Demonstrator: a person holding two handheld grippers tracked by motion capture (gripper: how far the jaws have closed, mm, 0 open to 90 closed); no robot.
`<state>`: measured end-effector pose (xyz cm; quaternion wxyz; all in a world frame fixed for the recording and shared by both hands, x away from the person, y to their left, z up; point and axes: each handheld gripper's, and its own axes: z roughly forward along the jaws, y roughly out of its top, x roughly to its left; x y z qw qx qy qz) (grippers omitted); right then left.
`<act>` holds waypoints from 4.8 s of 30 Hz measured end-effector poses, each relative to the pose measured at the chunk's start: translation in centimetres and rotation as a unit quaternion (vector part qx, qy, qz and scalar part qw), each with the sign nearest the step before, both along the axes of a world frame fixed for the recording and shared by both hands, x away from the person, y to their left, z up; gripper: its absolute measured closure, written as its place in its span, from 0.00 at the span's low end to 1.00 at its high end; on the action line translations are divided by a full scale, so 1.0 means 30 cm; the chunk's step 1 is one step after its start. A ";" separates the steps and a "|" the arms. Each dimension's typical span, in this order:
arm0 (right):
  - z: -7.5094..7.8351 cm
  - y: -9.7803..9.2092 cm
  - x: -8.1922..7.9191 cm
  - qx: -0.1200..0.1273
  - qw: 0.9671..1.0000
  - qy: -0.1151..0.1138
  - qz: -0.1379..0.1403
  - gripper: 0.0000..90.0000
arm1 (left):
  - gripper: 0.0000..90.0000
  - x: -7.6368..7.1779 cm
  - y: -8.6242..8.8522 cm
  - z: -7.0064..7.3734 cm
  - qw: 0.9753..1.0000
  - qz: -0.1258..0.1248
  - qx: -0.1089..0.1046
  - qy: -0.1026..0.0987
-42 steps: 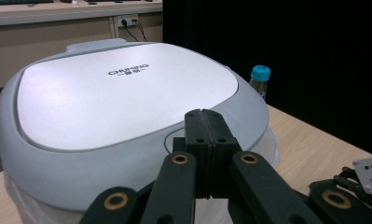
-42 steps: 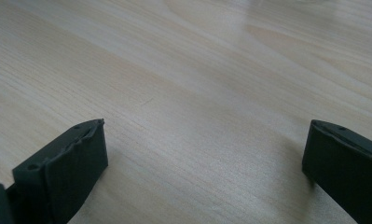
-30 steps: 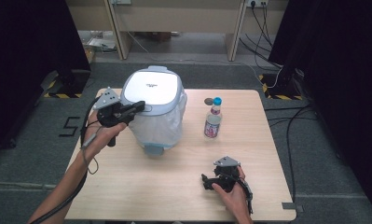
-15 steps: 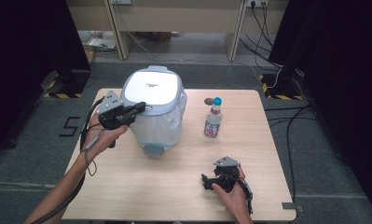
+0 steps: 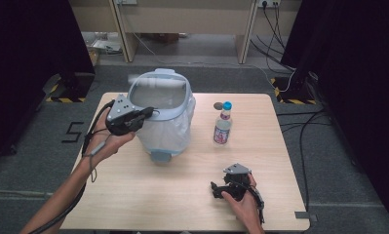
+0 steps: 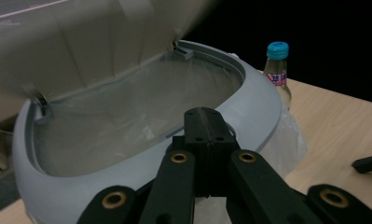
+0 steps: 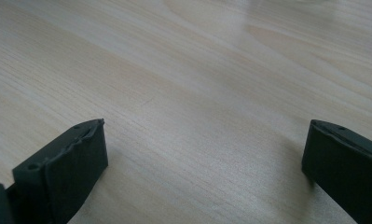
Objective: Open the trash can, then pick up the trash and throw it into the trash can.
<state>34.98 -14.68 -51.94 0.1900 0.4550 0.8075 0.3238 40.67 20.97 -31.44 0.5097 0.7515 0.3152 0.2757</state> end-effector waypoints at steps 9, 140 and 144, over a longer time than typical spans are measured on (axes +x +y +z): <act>0.000 0.000 0.000 0.000 1.000 0.000 0.000 0.00 | 0.98 -0.009 -0.005 0.001 1.000 -0.013 -0.008 0.009; 0.108 -0.069 0.059 0.033 0.994 -0.101 -0.013 0.16 | 0.16 -0.103 0.163 -0.701 0.977 0.081 0.065 0.187; 0.138 -0.078 0.109 0.039 0.992 -0.118 -0.020 0.16 | 0.16 -0.103 0.163 -0.702 0.977 0.082 0.064 0.187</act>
